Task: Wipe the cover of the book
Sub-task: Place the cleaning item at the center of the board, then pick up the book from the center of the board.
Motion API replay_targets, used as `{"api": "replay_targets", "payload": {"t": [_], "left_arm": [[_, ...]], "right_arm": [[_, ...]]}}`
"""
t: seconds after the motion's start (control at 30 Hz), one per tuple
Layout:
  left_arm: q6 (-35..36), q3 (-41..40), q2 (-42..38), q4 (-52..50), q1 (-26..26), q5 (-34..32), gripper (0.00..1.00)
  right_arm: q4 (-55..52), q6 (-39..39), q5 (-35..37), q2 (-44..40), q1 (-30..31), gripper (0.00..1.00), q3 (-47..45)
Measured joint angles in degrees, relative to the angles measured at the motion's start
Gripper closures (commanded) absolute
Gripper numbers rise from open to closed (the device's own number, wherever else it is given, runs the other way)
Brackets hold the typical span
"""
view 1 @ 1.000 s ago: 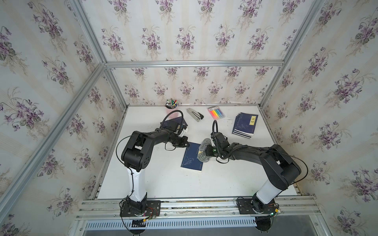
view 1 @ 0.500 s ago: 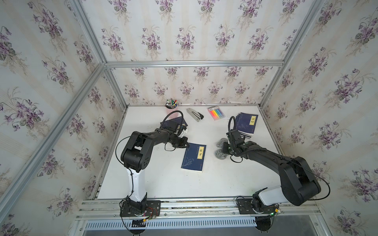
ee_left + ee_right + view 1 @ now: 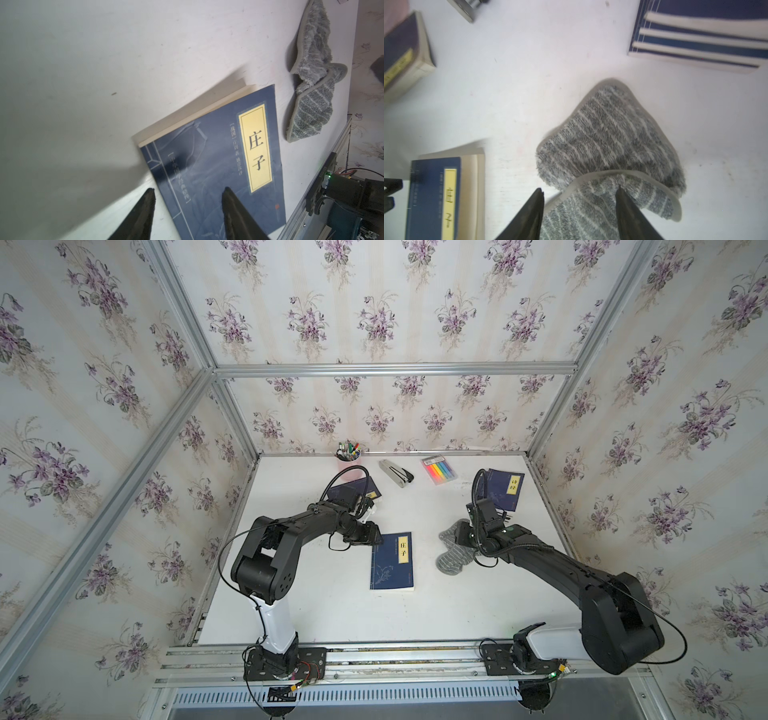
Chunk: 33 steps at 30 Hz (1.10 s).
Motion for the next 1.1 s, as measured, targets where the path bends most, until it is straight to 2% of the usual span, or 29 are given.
{"api": "replay_targets", "payload": {"t": [0.17, 0.3, 0.53, 0.73, 0.97, 1.1], "left_arm": [[-1.4, -3.0, -4.7, -0.9, 0.0, -2.5, 0.36], [-3.0, -6.0, -6.0, -0.9, -1.1, -3.5, 0.34], [-6.2, -11.2, -7.7, 1.1, -3.1, -5.1, 0.32], [-8.8, -13.3, -8.6, 4.7, -3.7, -4.8, 0.31], [-11.6, -14.3, -7.6, 9.9, -4.1, -0.9, 0.32], [-13.1, -14.8, -7.2, 12.1, -4.5, 0.8, 0.34]], "right_arm": [[1.9, 0.1, -3.0, 0.4, 6.9, 0.37, 1.8], [5.6, 0.8, -8.8, 6.6, 11.9, 0.37, 2.3], [11.1, 3.0, -15.3, 16.7, 16.2, 0.38, 2.8], [13.9, 4.6, -18.4, 19.5, 16.5, 0.47, 1.0], [20.3, 6.0, -20.0, 20.0, 16.8, 0.61, -2.0], [23.2, 6.7, -20.5, 20.3, 16.8, 0.74, -3.4]]}}
